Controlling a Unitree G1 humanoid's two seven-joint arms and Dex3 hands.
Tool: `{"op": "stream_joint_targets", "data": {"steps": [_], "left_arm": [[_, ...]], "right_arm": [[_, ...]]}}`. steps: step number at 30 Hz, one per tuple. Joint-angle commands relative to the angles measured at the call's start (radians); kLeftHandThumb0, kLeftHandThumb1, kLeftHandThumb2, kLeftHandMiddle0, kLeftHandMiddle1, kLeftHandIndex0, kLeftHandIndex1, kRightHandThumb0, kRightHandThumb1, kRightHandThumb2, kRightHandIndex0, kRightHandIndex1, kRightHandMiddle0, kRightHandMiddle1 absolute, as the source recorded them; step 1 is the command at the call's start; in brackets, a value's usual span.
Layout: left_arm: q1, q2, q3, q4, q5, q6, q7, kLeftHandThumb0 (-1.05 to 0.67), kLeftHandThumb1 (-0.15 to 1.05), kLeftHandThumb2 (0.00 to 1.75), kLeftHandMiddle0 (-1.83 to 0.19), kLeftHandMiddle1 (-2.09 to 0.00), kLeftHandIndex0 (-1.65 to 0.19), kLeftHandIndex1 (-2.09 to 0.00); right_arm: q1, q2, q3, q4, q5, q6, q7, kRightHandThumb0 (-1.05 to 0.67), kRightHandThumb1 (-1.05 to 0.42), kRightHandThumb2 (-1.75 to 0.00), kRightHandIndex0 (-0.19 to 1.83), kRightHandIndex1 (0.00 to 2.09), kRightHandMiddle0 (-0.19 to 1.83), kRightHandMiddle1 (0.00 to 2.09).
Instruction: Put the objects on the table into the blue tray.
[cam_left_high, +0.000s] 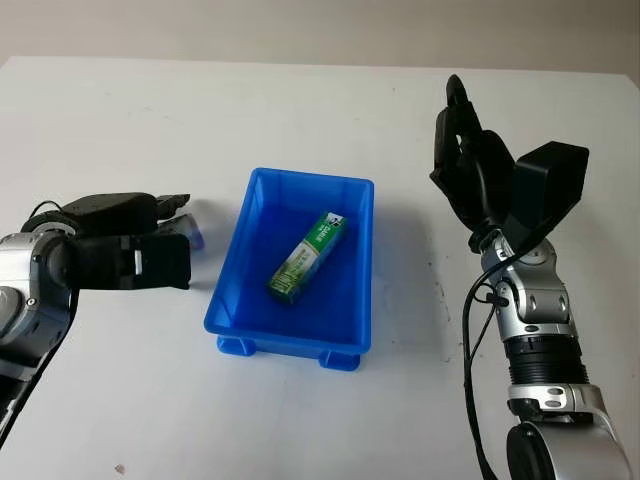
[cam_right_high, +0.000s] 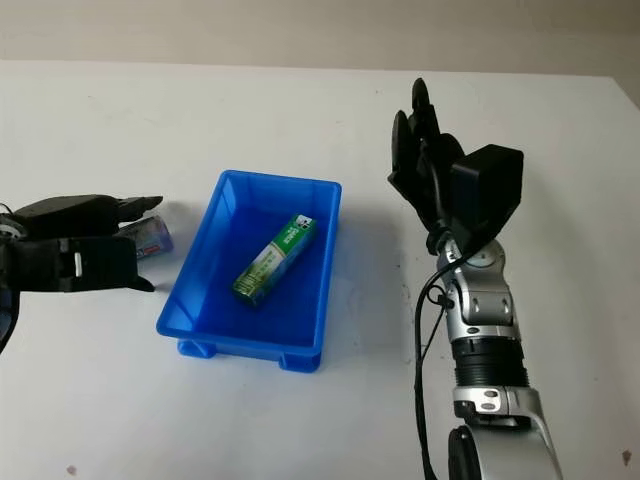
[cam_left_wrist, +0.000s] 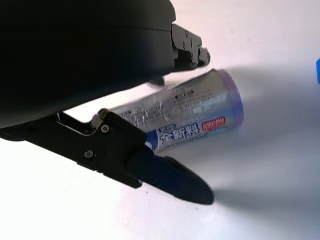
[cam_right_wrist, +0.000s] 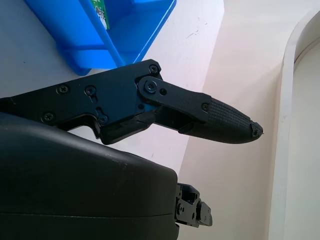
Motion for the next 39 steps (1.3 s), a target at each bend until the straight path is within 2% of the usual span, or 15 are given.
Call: {"op": "stream_joint_targets", "data": {"steps": [1, 2, 3, 5, 9, 10, 13, 15, 18, 23, 26, 30, 34, 36, 39], "left_arm": [[0.054, 0.020, -0.050, -0.025, 0.096, -0.008, 0.011, -0.52, 0.80, 0.06, -0.61, -2.08, -0.17, -1.07], [0.064, 0.021, -0.062, -0.034, 0.143, -0.015, 0.014, -0.50, 0.81, 0.06, -0.59, -2.09, -0.13, -1.25], [0.075, 0.021, -0.070, -0.041, 0.184, -0.021, 0.021, -0.48, 0.82, 0.06, -0.58, -2.09, -0.09, -1.32], [0.090, 0.018, -0.078, -0.043, 0.255, -0.034, 0.038, -0.45, 0.87, 0.07, -0.40, -2.09, -0.07, -1.32], [0.097, -0.007, -0.071, -0.031, 0.321, -0.048, 0.049, -0.47, 1.03, 0.14, -0.51, -2.09, -0.11, -1.28], [0.099, -0.015, -0.067, -0.028, 0.325, -0.051, 0.057, -0.48, 1.04, 0.19, -0.54, -2.09, -0.10, -1.37], [0.107, -0.044, -0.053, -0.011, 0.325, -0.061, 0.119, -0.51, 1.05, 0.33, -0.72, -2.09, -0.09, -1.95], [0.116, -0.062, -0.041, -0.003, 0.319, -0.065, 0.166, -0.51, 1.05, 0.37, -0.79, -2.09, -0.17, -2.06], [0.118, -0.082, -0.024, 0.007, 0.305, -0.067, 0.183, -0.48, 1.05, 0.39, -0.85, -2.09, -0.20, -2.09], [0.110, -0.079, -0.017, 0.031, 0.317, -0.090, 0.208, -0.47, 1.05, 0.40, -0.81, -2.09, -0.15, -2.09], [0.100, -0.084, 0.000, 0.051, 0.309, -0.096, 0.245, -0.47, 1.05, 0.41, -0.82, -2.09, -0.19, -2.09], [0.065, -0.083, 0.035, 0.099, 0.277, -0.110, 0.290, -0.46, 1.05, 0.42, -0.86, -2.09, -0.20, -2.09], [0.022, -0.090, 0.080, 0.185, 0.221, -0.136, 0.415, -0.45, 1.05, 0.35, -0.71, -2.09, -0.17, -2.09], [-0.012, -0.084, 0.091, 0.212, 0.199, -0.127, 0.410, -0.45, 1.05, 0.39, -0.72, -2.09, -0.13, -2.09], [-0.059, -0.065, 0.098, 0.236, 0.177, -0.130, 0.392, -0.44, 1.05, 0.41, -0.82, -2.09, -0.22, -2.09]], "right_arm": [[-0.016, -0.006, -0.006, -0.012, 0.010, 0.001, 0.004, -0.77, -1.05, -0.77, -0.19, 0.00, -0.19, 0.00], [-0.018, -0.006, -0.006, -0.008, 0.012, -0.002, 0.005, -0.77, -1.05, -0.77, -0.19, 0.00, -0.19, 0.00], [-0.019, -0.006, -0.006, -0.006, 0.013, -0.001, 0.005, -0.77, -1.05, -0.77, -0.19, 0.00, -0.19, 0.00], [-0.021, -0.006, -0.005, -0.002, 0.015, -0.003, 0.009, -0.77, -1.05, -0.77, -0.19, 0.00, -0.19, 0.00], [-0.024, -0.005, -0.005, 0.005, 0.022, -0.006, 0.015, -0.76, -1.05, -0.77, -0.19, 0.00, -0.19, 0.00], [-0.025, -0.005, -0.005, 0.005, 0.023, -0.005, 0.015, -0.76, -1.05, -0.77, -0.19, 0.00, -0.19, 0.00], [-0.024, -0.005, -0.004, 0.002, 0.024, -0.005, 0.016, -0.76, -1.05, -0.77, -0.19, 0.00, -0.19, 0.00], [-0.023, -0.003, -0.005, 0.000, 0.026, -0.004, 0.014, -0.76, -1.05, -0.76, -0.19, 0.00, -0.19, 0.00], [-0.023, -0.003, -0.008, -0.003, 0.030, 0.001, 0.012, -0.75, -1.05, -0.76, -0.19, 0.00, -0.19, 0.00], [-0.022, -0.006, -0.006, -0.003, 0.031, -0.004, 0.018, -0.75, -1.05, -0.76, -0.19, 0.00, -0.19, 0.00], [-0.023, -0.006, -0.006, 0.004, 0.031, -0.007, 0.023, -0.75, -1.05, -0.76, -0.19, 0.00, -0.19, 0.00], [-0.025, -0.009, -0.006, 0.013, 0.034, -0.012, 0.037, -0.74, -1.05, -0.77, -0.19, 0.00, -0.19, 0.00], [-0.022, -0.008, -0.007, 0.019, 0.034, -0.021, 0.045, -0.74, -1.05, -0.77, -0.19, 0.00, -0.19, 0.00], [-0.021, -0.008, -0.008, 0.019, 0.034, -0.019, 0.046, -0.75, -1.05, -0.77, -0.19, 0.00, -0.19, 0.00], [-0.019, -0.010, -0.009, 0.019, 0.036, -0.021, 0.052, -0.75, -1.05, -0.76, -0.19, 0.00, -0.19, 0.00]]}}
